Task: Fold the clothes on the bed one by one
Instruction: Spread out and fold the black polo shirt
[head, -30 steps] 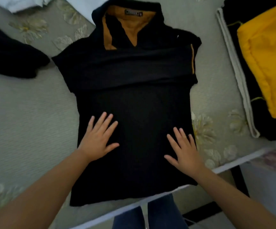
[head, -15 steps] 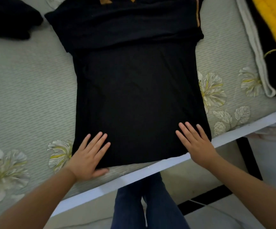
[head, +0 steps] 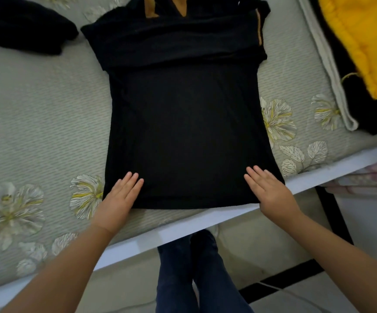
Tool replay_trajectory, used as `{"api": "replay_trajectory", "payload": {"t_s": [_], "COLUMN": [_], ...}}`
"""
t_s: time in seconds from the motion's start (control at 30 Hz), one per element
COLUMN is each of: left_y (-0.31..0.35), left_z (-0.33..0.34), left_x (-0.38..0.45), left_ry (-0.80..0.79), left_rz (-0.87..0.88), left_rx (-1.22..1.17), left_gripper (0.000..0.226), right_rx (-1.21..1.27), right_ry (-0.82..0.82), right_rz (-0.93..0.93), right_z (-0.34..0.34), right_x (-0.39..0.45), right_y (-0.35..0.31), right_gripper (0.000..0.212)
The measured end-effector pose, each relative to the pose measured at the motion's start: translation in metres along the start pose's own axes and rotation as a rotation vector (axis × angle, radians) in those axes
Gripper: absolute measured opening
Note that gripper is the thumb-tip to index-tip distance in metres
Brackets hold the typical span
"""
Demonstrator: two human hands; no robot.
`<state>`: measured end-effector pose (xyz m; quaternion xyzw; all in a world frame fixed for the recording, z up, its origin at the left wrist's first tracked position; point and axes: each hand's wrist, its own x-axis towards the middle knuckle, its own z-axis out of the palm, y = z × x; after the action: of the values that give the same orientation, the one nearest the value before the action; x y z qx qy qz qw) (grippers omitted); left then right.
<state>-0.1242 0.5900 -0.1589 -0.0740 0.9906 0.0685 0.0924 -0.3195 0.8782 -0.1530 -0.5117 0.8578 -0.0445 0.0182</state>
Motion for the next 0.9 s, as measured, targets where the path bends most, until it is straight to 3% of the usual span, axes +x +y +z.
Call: {"api": "replay_trajectory", "payload": {"t_s": [0.1,0.23,0.4,0.57,0.63,0.8,0.9], "left_y": [0.009,0.018,0.019,-0.004,-0.021,-0.059,-0.079], "left_z": [-0.003,-0.012,-0.039,-0.081,-0.097,-0.130,-0.141], "left_x": [-0.024,-0.071,-0.085,-0.013,0.021,0.103,0.145], "left_ry": [-0.044,-0.207,-0.220,-0.001,0.000,0.056,0.000], "left_rz": [0.015,-0.026,-0.047,-0.063,-0.091,-0.091,-0.090], "left_rx": [0.011,-0.193,-0.187,-0.082,-0.118,-0.001,0.058], "left_gripper": [0.089,0.085,0.081,0.081,0.074,0.070,0.069], "right_rx": [0.000,0.019,-0.039,-0.032,-0.043,-0.029,-0.058], "right_ry": [-0.068,-0.181,-0.209,-0.146,-0.114,-0.088,-0.108], "right_rz": [-0.011,-0.078,0.012,0.220,0.294,0.364,0.402], "right_z": [-0.013,-0.031,-0.049,-0.080,-0.092,-0.113,-0.117], "right_x": [-0.018,-0.050,-0.053,0.015,0.046,0.120,0.157], "right_y": [-0.009,-0.029,-0.030,-0.009,0.007,0.040,0.055], "right_gripper": [0.052,0.053,0.053,0.062,0.071,0.060,0.058]}}
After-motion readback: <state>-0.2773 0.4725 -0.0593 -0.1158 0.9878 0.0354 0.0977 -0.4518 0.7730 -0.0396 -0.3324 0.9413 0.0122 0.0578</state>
